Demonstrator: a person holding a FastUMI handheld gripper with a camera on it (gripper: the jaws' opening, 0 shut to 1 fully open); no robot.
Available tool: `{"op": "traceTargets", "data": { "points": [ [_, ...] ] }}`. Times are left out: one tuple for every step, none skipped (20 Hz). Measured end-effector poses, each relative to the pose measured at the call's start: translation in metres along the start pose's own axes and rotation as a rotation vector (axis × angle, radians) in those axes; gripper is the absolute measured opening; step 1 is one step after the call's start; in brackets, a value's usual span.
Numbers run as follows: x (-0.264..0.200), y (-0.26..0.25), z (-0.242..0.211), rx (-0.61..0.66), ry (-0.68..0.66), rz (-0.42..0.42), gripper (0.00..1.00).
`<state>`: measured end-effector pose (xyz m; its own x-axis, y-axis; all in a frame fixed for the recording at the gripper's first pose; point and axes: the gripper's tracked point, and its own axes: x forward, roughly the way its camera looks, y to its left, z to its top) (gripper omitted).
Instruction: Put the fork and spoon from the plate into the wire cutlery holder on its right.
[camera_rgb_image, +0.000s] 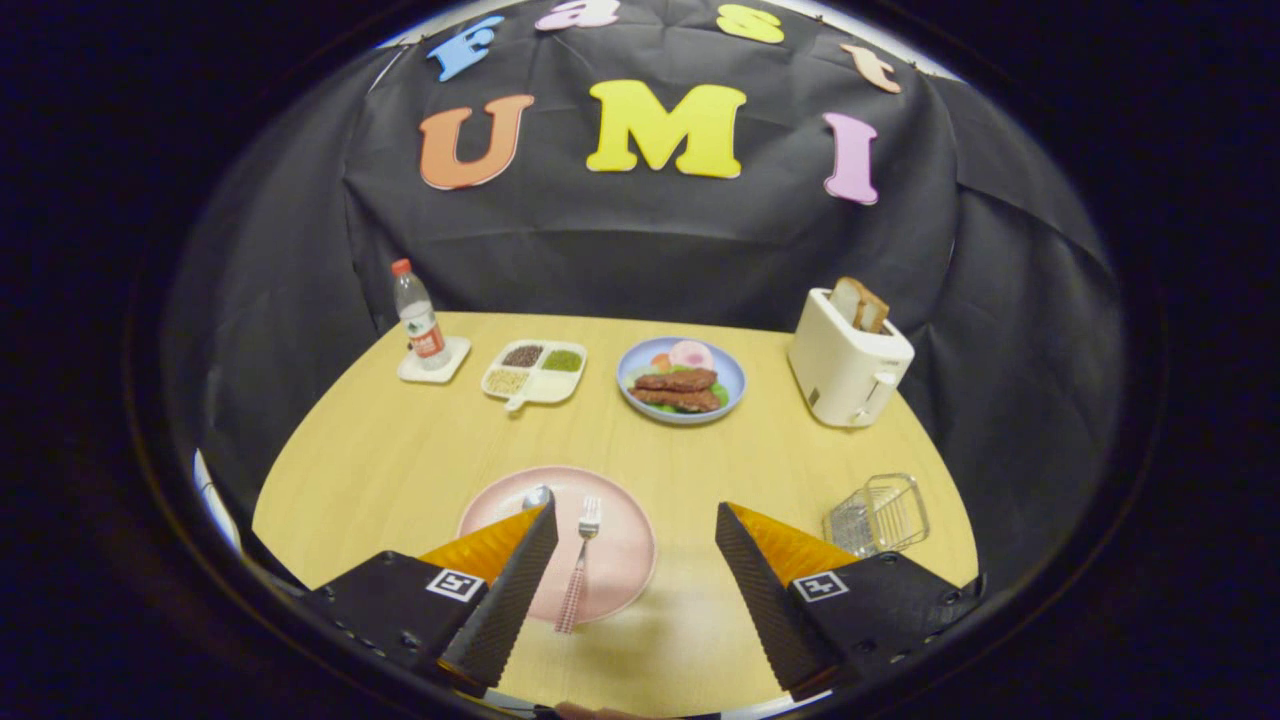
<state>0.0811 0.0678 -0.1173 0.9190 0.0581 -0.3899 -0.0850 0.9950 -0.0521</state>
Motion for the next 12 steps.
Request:
{"op": "traceTargets", "data": {
  "points": [
    [0.007,0.003,-0.009,-0.007,0.039,-0.004,0.96],
    [0.014,0.008,-0.018,-0.008,0.077,0.002,0.95],
    [0.022,0.013,-0.026,-0.006,0.117,0.009,0.95],
    [0.031,0.016,-0.035,-0.001,0.152,0.008,0.94],
    [0.038,0.018,-0.043,0.003,0.189,0.005,0.94],
    [0.043,0.021,-0.051,0.009,0.226,0.005,0.94],
    [0.046,0.024,-0.058,0.023,0.267,0.005,0.93],
    [0.051,0.029,-0.063,0.035,0.298,0.015,0.9],
    [0.052,0.031,-0.068,0.042,0.327,0.019,0.86],
    [0.057,0.034,-0.071,0.048,0.349,0.029,0.85],
    [0.061,0.037,-0.076,0.048,0.375,0.03,0.83],
    [0.066,0.038,-0.082,0.048,0.404,0.026,0.83]
  ]
}}
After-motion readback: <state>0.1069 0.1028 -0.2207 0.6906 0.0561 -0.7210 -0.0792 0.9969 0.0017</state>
